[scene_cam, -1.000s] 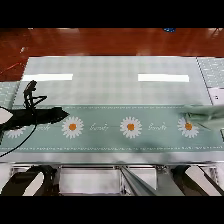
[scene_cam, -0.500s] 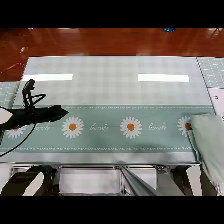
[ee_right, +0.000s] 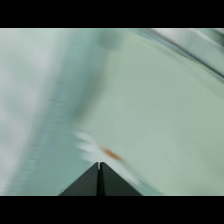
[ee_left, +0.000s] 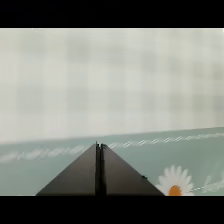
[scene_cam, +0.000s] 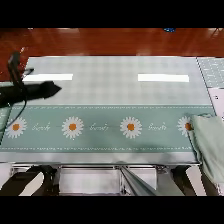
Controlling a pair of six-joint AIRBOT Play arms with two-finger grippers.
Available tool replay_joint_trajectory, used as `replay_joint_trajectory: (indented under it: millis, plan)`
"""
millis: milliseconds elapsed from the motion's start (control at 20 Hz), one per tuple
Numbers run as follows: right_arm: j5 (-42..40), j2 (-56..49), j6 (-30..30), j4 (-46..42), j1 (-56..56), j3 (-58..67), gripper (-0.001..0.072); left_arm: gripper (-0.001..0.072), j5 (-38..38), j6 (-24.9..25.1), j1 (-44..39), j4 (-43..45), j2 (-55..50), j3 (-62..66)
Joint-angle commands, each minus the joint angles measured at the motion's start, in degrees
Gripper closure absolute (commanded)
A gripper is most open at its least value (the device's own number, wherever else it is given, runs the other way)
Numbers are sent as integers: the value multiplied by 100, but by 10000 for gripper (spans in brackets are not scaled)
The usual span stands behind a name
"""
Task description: Fold the shirts.
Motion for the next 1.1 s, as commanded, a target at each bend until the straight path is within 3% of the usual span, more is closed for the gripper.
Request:
replay_joint_trajectory:
  millis: [0,100,200,250,350,450,500,1050]
  plan:
    - [-1469,-608,-780,1659,2179,599,688,683,-603,-66,-387,-9,-861,2011]
    - [-1880,-1176,-660,870,4122,1281,689,683,-691,-264,-890,20,-1311,2931]
    - [-1899,-1939,-81,-787,5713,1982,688,683,-693,-310,-1471,505,-1681,3366]
    - [-1777,-2321,326,-1757,6266,2216,689,683,-748,-533,-1722,1172,-1832,3362]
    - [-1357,-2916,848,-2903,6754,2317,689,683,-1187,-1613,-1943,2999,-2146,3141]
    - [-723,-3386,761,-2999,6736,2317,690,682,-1580,-2461,-1827,3593,-2441,2876]
    - [-522,-3541,752,-2994,6699,2317,689,682,-1609,-2583,-1766,3532,-2564,2855]
    - [-470,-3650,756,-3084,6655,2317,688,682,-1768,-2387,-1751,3464,-2728,2855]
